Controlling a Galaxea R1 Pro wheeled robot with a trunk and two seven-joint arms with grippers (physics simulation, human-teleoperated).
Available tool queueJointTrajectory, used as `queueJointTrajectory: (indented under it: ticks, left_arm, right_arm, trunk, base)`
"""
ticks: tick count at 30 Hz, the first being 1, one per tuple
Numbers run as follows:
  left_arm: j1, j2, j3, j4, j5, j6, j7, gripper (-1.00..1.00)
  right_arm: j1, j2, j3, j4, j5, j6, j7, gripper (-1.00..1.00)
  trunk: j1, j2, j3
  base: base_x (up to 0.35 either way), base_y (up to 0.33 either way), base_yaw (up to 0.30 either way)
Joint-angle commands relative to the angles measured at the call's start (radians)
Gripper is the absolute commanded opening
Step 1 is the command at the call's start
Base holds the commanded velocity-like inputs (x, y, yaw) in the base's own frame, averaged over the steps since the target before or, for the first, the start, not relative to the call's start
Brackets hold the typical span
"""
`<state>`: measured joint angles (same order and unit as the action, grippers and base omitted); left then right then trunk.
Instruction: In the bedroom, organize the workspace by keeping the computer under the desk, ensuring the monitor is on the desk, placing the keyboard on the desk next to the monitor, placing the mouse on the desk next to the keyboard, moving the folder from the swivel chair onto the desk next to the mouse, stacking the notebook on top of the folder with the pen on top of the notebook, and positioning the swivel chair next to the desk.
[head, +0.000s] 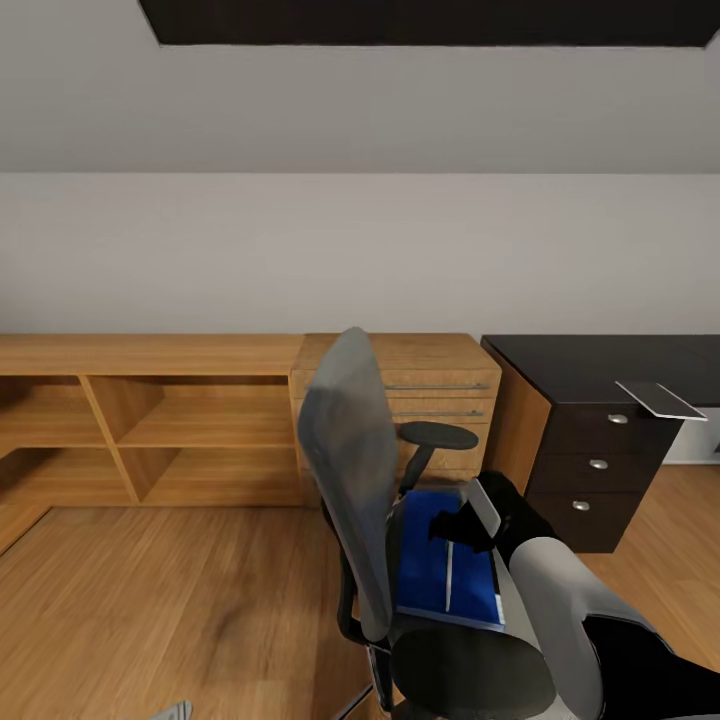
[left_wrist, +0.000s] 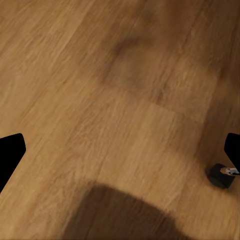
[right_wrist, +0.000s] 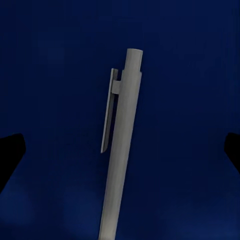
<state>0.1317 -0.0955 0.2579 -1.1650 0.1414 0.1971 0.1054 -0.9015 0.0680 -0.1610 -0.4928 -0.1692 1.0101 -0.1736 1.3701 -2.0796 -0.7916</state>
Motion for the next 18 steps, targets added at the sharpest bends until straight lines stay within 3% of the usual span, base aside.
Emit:
queueJointTrajectory:
  ticks: [1,18]
  left_arm:
    - [0.0,-0.001,0.0,-0.002,0.011,0.005,0.003,1.0]
    - [0.0,0.0,0.001,-0.002,0.011,0.005,0.004,1.0]
  right_arm:
    - [0.0,0.001,-0.005,-0.001,-0.01,0.002,-0.01,1.0]
    - [0.0,-0.001,-0.006,-0.001,-0.01,0.002,-0.01,1.0]
  trunk:
    - [0.0,0.0,-0.001]
    - [0.011,-0.021,-0.01]
  base:
    - [0.0,0.0,0.0]
    - [0.0,0.0,0.0]
